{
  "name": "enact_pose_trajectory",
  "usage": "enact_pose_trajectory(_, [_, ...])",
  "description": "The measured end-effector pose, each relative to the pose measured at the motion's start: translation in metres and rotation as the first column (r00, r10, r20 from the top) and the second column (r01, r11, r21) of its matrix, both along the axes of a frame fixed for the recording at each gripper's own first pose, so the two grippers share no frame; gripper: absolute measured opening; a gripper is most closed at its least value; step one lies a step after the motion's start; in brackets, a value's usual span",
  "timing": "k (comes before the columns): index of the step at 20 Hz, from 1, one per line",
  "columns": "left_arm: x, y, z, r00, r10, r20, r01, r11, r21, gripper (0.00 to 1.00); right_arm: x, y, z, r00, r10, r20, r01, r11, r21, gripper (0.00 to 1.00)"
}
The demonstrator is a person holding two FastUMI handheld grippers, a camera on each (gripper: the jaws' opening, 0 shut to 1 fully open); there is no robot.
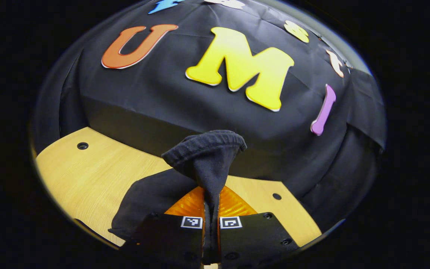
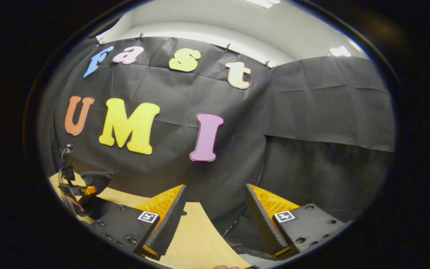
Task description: Grasp the waist and the cuffs of the jeans and fold them to make the two legs overlap; first hold the waist and fold one-third of the jeans toward the cuffs, then hold the cuffs and fold the remaining one-third in the same direction to finish folding.
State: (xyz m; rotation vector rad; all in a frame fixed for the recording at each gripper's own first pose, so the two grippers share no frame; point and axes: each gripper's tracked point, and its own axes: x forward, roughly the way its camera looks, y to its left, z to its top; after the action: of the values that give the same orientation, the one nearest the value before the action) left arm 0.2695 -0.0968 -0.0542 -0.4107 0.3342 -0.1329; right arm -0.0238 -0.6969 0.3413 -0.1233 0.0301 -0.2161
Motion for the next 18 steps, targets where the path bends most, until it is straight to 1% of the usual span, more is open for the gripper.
enact_pose_trajectory(2, [0.004, -0.019, -0.018, 0.999, -0.040, -0.027, 0.042, 0.996, 0.077, 0.03, -0.004, -0.006, -0.002, 1.000, -0.011, -0.008, 0.011, 1.000, -0.006, 0.94])
enact_pose_trajectory(4, [0.004, -0.030, -0.043, 0.995, -0.070, -0.065, 0.078, 0.988, 0.132, 0.03, -0.006, -0.011, -0.004, 1.000, -0.021, -0.015, 0.021, 1.000, -0.015, 0.94])
enact_pose_trajectory(6, [-0.002, -0.034, -0.069, 0.991, -0.083, -0.108, 0.099, 0.984, 0.148, 0.03, -0.011, -0.017, -0.003, 0.999, -0.030, -0.014, 0.030, 0.999, -0.015, 0.94])
enact_pose_trajectory(9, [-0.007, -0.043, -0.087, 0.983, -0.112, -0.143, 0.138, 0.974, 0.181, 0.05, -0.014, -0.023, -0.004, 0.999, -0.042, -0.017, 0.041, 0.999, -0.007, 0.94])
enact_pose_trajectory(11, [-0.012, -0.050, -0.092, 0.976, -0.152, -0.159, 0.180, 0.966, 0.187, 0.10, -0.014, -0.023, -0.006, 0.999, -0.042, -0.020, 0.042, 0.999, 0.005, 0.94])
enact_pose_trajectory(12, [-0.012, -0.057, -0.093, 0.972, -0.177, -0.154, 0.202, 0.965, 0.166, 0.19, -0.013, -0.022, -0.008, 0.999, -0.039, -0.020, 0.039, 0.999, 0.008, 0.94])
enact_pose_trajectory(13, [-0.015, -0.069, -0.092, 0.966, -0.213, -0.148, 0.233, 0.964, 0.128, 0.41, -0.014, -0.020, -0.009, 0.999, -0.034, -0.022, 0.034, 0.999, 0.010, 0.94])
enact_pose_trajectory(14, [-0.021, -0.072, -0.087, 0.967, -0.210, -0.146, 0.229, 0.964, 0.131, 0.60, -0.014, -0.019, -0.009, 0.999, -0.030, -0.023, 0.031, 0.999, 0.009, 0.94])
enact_pose_trajectory(16, [-0.021, -0.069, -0.078, 0.972, -0.200, -0.121, 0.219, 0.960, 0.173, 1.00, -0.015, -0.016, -0.009, 1.000, -0.023, -0.020, 0.023, 1.000, 0.000, 0.94])
enact_pose_trajectory(18, [-0.025, -0.070, -0.067, 0.974, -0.207, -0.092, 0.221, 0.959, 0.180, 1.00, -0.019, -0.015, -0.010, 1.000, -0.015, -0.018, 0.015, 1.000, -0.001, 0.94])
